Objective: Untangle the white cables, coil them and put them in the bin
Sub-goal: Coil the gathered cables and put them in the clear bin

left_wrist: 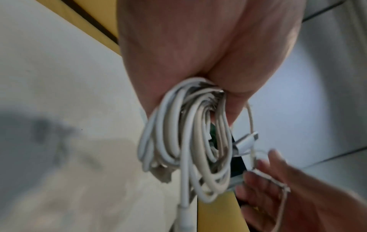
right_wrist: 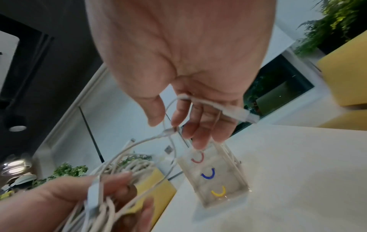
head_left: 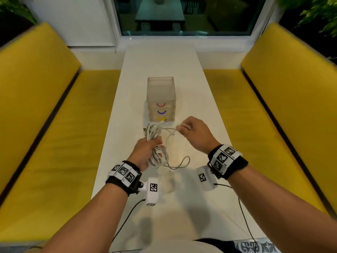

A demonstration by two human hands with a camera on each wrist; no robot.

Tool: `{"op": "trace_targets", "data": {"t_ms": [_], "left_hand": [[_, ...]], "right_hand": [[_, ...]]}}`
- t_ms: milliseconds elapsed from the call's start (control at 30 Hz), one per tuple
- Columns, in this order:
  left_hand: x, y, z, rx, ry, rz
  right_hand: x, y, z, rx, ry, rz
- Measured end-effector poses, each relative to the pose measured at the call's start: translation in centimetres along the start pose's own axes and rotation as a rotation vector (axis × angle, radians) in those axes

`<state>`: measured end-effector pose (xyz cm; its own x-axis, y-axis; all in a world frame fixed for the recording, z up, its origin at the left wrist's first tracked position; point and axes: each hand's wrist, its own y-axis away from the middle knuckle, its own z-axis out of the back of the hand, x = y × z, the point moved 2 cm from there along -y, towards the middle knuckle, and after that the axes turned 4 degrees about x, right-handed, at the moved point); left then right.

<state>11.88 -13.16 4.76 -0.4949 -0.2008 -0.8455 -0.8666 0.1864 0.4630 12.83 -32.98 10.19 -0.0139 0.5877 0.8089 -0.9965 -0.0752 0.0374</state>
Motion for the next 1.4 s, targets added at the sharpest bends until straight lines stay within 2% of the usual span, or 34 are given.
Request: {"op": "trace_targets", "data": {"t_ms": [33,133,267,333,400,500,600,700,867,1000,1133,1200,1333,1400], "left_hand": [[-0.3,0.0,0.3,0.005,0.051,-0.005],[-0.3,0.1,0.4,0.019,0.055,-0.028],[0.6,0.2,-0.9,-0.014,-0.047,-0.029],[0.7,0.5,-1.8,0.035,-0.052,-0.015],[0.7,0.7,-2.5,0.087,-0.046,-0.015],[0.2,0.8,-2.8,0.082,0.045,0.017],[-0.3,0.8,-2.8,0.034,0.211,0.045],[-0.4,0.4,-2.4,0.012,0.274,-0.001],[-0.6,0.9,-2.3,-0.022,-0.136,-0.098],[-0.5,0.3,-2.2,-0.061,-0.186,-0.144],[-0.4,-0.3,-1.4,-0.134,-0.180,-0.177],[-0.4,-0.7,-1.1,-0.121,-0.105,-0.188],[-0.9,-0.7,-1.6,-0.060,0.018,-0.204],[-1.2,-0.5,-2.1,-0.065,0.015,-0.226]], "right_hand": [[-1.0,0.2,-0.1,-0.027,-0.029,-0.029],[-2.4,1.0,-0.7,0.020,-0.113,-0.096],[-1.1,1.4,-1.0,-0.016,-0.031,0.006],[-0.3,1.2,-1.5,-0.028,0.005,0.032],[0.0,0.8,-2.0,-0.011,-0.011,-0.016],[-0.2,0.2,-2.6,0.008,-0.153,-0.104],[-0.1,0.2,-3.0,-0.047,-0.204,-0.146],[-0.3,0.2,-3.3,-0.126,-0.268,-0.190],[0.0,0.7,-3.1,-0.112,-0.389,-0.187],[-0.1,1.5,-2.6,-0.087,-0.520,-0.155],[-1.0,2.8,-2.6,-0.137,-0.357,-0.200],[-1.5,4.0,-3.0,0.002,-0.282,-0.325],[-2.8,6.7,-4.9,0.465,-0.166,-0.609],[-3.5,7.4,-6.0,0.518,-0.319,-0.690]]}}
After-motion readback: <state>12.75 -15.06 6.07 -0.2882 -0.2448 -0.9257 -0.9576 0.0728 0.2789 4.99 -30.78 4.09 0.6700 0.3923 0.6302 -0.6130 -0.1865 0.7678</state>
